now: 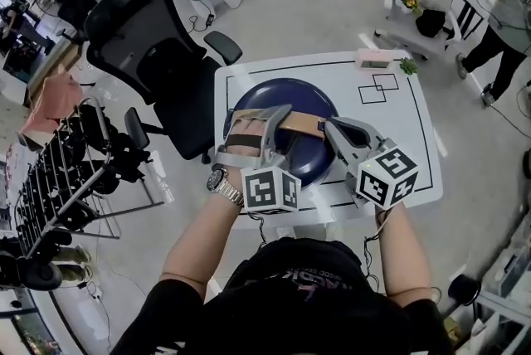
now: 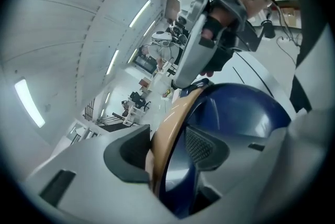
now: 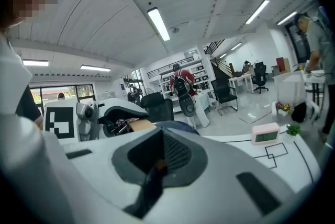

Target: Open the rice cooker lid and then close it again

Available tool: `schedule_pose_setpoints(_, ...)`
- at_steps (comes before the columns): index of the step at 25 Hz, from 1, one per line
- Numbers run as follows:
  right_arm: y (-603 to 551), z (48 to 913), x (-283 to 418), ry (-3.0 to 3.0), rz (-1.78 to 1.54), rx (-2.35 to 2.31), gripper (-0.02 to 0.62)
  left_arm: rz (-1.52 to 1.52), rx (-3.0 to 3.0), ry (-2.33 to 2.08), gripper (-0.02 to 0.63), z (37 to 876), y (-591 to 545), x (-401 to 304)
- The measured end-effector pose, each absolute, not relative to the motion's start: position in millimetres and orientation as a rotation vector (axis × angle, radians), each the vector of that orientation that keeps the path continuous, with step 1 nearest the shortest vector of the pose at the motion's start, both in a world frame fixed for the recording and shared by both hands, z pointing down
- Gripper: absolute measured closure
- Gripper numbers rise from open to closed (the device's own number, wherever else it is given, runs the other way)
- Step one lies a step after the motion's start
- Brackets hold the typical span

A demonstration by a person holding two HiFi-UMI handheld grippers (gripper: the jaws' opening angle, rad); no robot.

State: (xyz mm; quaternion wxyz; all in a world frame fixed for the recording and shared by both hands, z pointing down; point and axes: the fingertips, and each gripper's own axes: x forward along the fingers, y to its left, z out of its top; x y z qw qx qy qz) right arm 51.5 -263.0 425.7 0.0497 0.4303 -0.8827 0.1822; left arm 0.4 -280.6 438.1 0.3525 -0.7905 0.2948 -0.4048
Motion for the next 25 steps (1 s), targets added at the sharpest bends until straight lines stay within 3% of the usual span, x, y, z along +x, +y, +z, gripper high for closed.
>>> schedule_pose_setpoints(25, -263.2, 420.2, 50.2, -2.682, 0.529, 1.298, 0.595, -1.099, -2.081, 0.799, 0.416, 434.5, -281.7, -1.6)
